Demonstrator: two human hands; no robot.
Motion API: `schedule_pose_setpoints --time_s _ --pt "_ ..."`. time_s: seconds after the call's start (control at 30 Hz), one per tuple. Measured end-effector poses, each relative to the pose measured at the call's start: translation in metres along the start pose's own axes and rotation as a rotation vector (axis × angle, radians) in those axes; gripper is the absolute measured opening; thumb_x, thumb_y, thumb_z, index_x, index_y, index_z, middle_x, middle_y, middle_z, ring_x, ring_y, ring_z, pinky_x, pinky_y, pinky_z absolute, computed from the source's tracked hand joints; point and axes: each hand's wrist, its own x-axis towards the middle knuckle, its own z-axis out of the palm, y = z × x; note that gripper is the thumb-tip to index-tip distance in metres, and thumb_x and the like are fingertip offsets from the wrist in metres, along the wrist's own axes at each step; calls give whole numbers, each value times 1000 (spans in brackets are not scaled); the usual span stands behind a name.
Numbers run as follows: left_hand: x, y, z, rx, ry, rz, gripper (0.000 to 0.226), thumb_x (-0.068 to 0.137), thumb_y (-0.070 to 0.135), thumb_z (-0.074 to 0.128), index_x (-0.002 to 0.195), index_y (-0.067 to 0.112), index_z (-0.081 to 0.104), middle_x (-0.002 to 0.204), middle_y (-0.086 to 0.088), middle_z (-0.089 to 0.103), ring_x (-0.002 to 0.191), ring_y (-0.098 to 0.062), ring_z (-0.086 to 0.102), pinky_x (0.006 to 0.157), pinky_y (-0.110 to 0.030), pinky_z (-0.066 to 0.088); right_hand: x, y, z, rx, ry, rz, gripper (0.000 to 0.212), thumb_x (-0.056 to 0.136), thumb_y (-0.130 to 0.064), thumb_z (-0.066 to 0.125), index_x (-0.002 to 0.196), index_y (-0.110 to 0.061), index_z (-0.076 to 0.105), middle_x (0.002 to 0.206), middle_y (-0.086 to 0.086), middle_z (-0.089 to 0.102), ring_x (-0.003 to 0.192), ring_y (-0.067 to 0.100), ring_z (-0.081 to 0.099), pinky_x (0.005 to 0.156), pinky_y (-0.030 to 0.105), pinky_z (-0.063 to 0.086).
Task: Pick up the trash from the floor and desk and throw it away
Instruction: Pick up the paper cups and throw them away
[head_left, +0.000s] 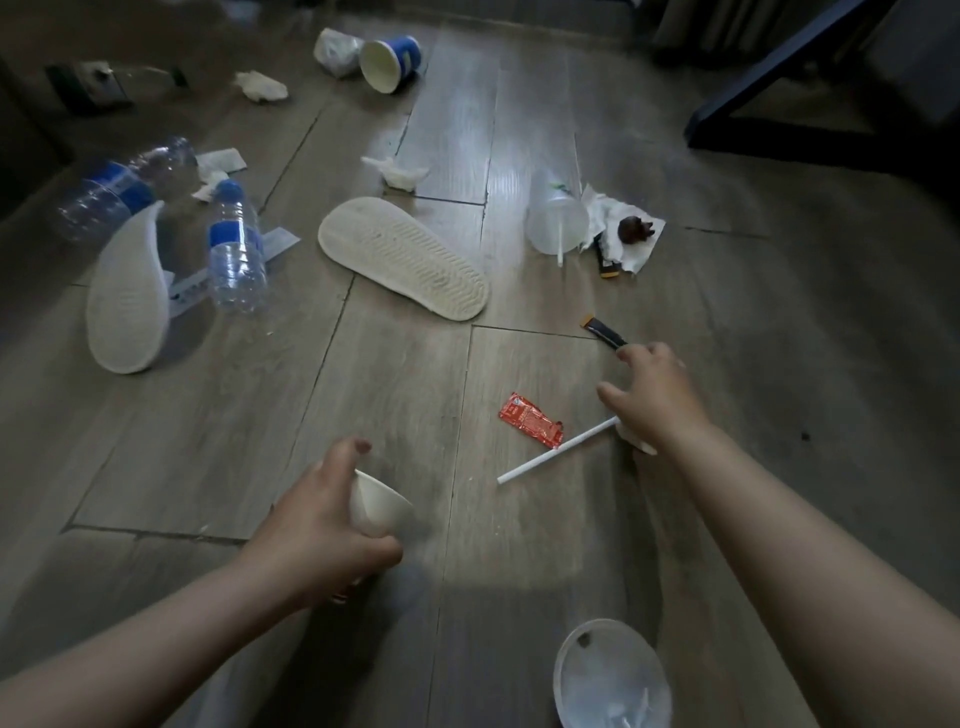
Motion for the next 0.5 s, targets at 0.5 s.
schedule_pose_setpoints --time_s 0.5 --pt "16 -12 15 102 -31 25 95 45 49 69 128 43 24 111 6 40 90 -13 51 65 -25 46 27 34 38 39 -73 -115 60 91 -44 54 144 -19 39 152 1 36 141 23 29 111 57 25"
